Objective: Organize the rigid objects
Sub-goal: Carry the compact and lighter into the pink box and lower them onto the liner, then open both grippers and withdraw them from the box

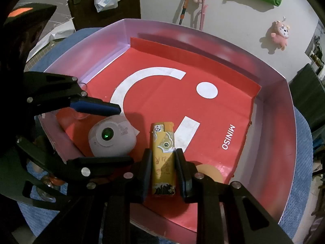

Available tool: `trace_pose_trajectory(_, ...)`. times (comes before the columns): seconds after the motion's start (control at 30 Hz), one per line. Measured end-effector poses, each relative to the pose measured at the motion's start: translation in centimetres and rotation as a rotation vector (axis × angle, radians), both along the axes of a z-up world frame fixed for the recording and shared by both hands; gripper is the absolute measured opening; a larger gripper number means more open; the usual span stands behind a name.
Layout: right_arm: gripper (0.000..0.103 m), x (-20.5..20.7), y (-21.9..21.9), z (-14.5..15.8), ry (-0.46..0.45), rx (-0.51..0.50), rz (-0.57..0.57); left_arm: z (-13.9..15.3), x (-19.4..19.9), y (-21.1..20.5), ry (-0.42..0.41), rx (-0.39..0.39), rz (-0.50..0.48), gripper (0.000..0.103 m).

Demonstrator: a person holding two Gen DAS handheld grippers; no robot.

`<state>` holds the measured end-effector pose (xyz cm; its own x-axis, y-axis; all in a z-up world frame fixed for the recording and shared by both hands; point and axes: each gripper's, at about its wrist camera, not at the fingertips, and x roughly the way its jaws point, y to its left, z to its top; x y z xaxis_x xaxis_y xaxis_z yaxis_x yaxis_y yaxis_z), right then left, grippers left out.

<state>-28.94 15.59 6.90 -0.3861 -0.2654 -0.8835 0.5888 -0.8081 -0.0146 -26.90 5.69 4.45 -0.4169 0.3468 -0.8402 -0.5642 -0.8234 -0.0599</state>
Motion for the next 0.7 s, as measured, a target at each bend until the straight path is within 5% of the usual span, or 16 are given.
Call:
trace_pose_trajectory(0.23, 0.029, 0.1, 0.0, 0.4, 0.008, 0.004, -0.008, 1.3, 0.4, -0.7, 0.031, 0.018, 0.020, 0.066)
trace_pose_trajectory(0.7, 0.054, 2.6, 1.7, 4.2, 0.087, -0.021, -0.058, 5.9, 4.4, -3.7, 0.119, 0.111, 0.095, 0.075)
